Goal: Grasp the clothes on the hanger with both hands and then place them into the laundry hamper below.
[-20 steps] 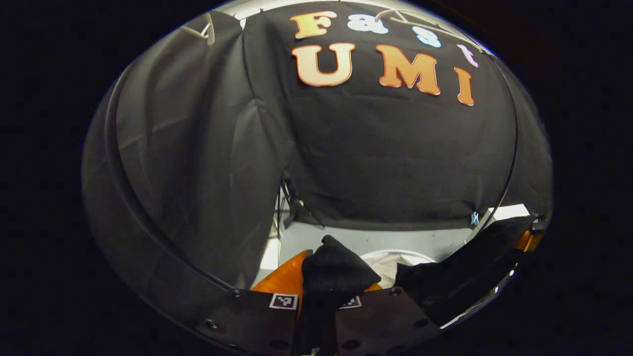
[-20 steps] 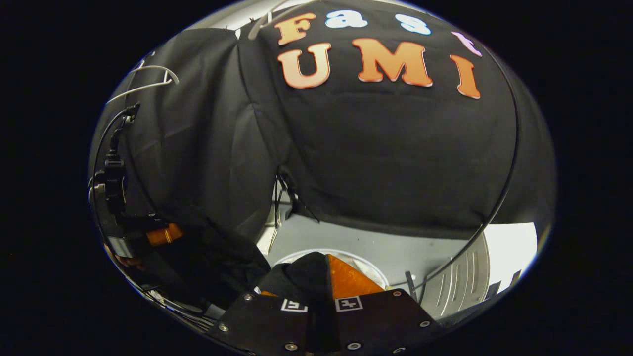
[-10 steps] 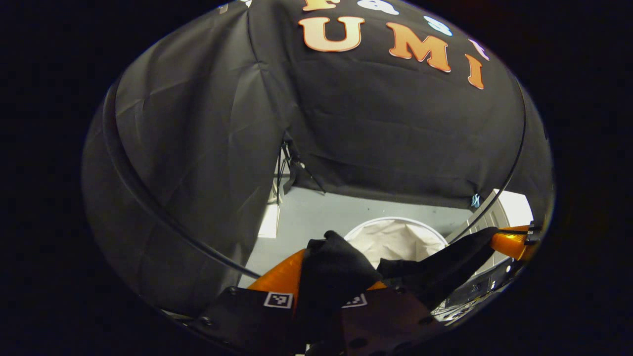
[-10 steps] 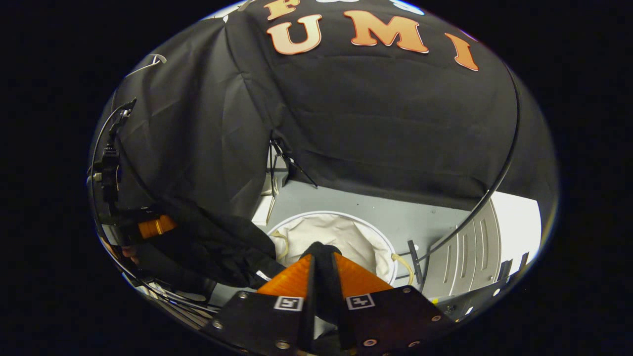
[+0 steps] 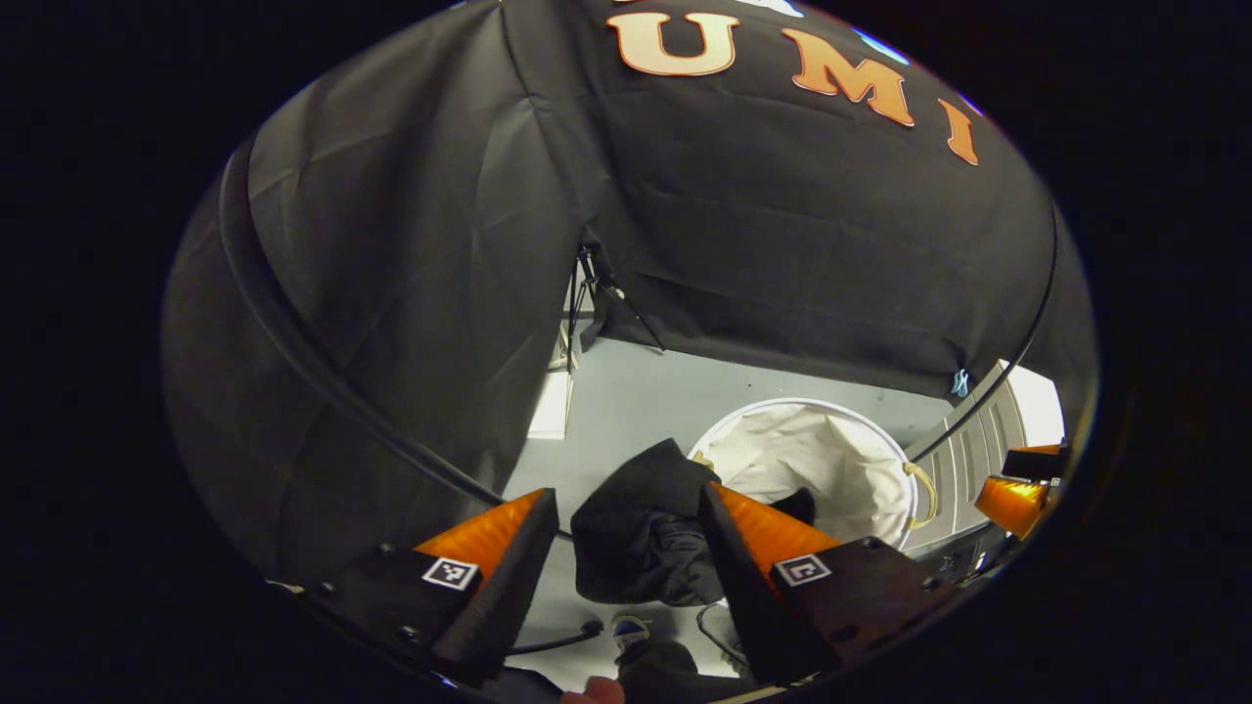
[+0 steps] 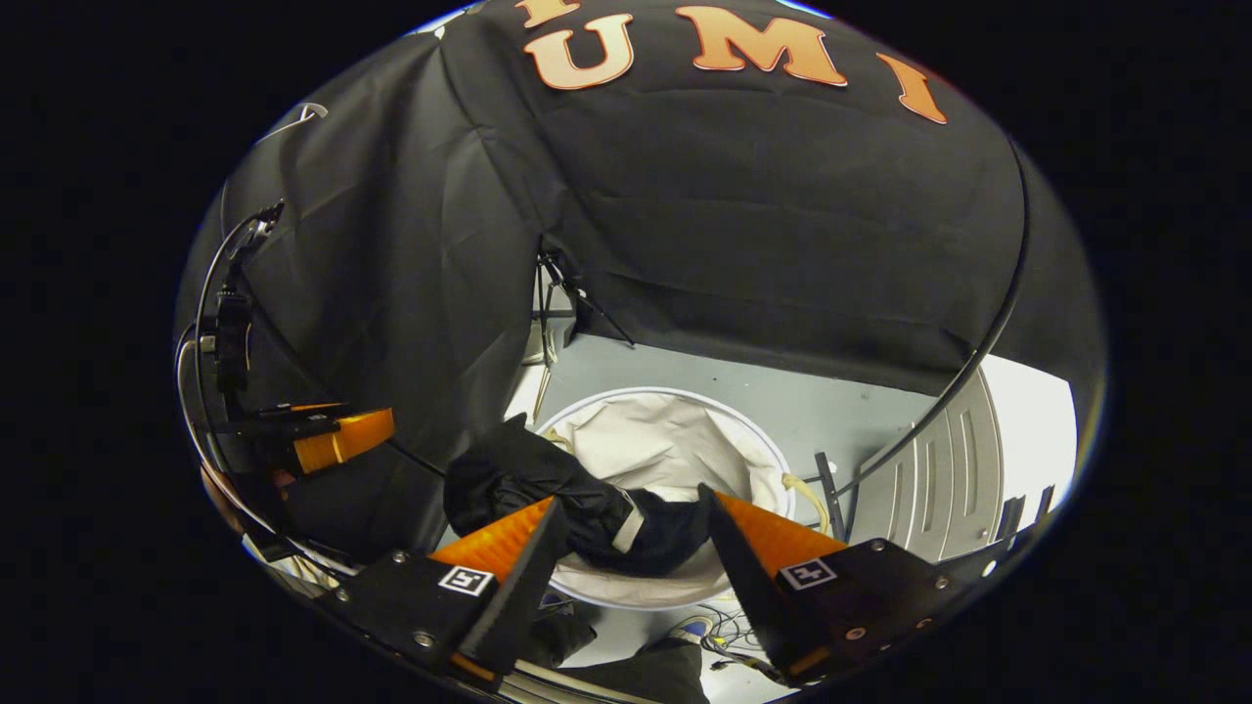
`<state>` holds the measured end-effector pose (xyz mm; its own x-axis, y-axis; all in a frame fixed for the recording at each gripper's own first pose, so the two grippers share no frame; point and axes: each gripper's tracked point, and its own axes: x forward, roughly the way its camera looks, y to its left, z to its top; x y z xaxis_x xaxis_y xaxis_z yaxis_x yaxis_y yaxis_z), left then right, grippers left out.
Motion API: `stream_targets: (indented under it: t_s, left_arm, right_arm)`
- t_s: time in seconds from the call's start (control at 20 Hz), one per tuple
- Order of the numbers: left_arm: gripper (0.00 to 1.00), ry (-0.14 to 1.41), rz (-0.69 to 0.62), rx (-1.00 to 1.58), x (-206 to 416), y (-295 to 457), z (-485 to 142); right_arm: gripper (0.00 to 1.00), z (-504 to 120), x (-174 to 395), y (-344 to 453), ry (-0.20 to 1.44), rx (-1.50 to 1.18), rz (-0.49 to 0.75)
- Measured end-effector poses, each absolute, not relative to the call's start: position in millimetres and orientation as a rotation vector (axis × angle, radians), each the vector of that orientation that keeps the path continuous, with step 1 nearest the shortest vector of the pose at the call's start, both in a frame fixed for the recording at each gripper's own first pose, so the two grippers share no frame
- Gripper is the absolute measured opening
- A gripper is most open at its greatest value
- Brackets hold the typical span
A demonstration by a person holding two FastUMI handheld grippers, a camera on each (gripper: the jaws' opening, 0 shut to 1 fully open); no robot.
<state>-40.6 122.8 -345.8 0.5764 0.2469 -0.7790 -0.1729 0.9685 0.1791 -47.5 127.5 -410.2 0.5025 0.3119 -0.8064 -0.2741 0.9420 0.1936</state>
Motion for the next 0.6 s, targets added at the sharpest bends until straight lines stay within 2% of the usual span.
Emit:
stream_targets:
  t_s: [0.1,0.6]
  left_arm:
    - [0.99,0.93,0.263,0.068,-42.2,123.0,-348.1]
    - [0.99,0.861,0.224,0.051,-42.6,108.6,-327.0]
  right_arm:
    - [0.93,-411.7,-47.9,121.8,0.99,0.045,0.337]
    - [0.94,-399.5,-44.1,100.6,0.962,0.062,0.277]
